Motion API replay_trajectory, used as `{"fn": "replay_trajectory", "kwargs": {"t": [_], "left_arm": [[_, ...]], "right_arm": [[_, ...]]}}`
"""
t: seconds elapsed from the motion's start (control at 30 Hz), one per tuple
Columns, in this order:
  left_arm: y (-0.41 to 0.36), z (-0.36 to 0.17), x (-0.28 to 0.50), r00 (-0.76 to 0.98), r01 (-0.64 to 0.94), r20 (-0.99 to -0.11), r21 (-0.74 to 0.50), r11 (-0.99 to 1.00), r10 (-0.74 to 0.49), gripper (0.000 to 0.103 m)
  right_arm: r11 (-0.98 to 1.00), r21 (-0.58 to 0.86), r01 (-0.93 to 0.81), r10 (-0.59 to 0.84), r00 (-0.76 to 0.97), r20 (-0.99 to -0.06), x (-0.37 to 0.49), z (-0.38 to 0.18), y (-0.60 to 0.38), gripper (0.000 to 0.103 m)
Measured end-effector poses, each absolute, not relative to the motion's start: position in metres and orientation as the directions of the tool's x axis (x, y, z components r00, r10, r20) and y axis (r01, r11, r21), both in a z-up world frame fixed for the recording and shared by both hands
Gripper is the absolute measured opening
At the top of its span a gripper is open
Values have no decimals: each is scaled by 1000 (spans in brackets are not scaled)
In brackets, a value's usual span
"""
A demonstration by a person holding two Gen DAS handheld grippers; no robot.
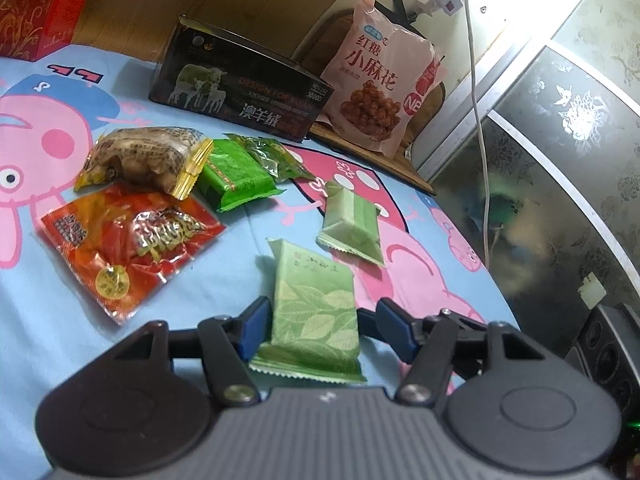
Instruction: Organize snacks
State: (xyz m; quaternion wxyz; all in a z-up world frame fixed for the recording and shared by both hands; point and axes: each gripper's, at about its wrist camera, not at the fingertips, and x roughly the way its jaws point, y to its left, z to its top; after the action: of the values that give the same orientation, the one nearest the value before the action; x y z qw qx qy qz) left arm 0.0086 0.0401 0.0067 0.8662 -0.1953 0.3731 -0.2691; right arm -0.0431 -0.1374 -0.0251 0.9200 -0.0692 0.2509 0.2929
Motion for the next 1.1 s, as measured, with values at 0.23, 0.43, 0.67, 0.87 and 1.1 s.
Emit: {"fn": "replay_trajectory", "kwargs": {"t": [0.23,0.43,0.67,0.87,1.1], "left_arm": [[38,9,5,595,314,-555,-506,803,-582,55],[38,10,4,575,322,-572,-500,804,-586,38],[49,42,5,630,352,-520,-471,809,-577,38],[56,82,42,704,352,-480,-403,845,-523,38],[55,110,134,741,338,-463,-367,867,-485,38]], "right_arm": [[827,27,-562,492,700,-517,-42,-26,-137,93],[821,9,-571,496,705,-507,-42,-23,-134,47],[809,2,-588,531,730,-431,-35,-2,-135,44],[796,-55,-603,553,761,-340,1,24,-123,44],[813,-10,-582,554,779,-294,84,52,-118,44]]}}
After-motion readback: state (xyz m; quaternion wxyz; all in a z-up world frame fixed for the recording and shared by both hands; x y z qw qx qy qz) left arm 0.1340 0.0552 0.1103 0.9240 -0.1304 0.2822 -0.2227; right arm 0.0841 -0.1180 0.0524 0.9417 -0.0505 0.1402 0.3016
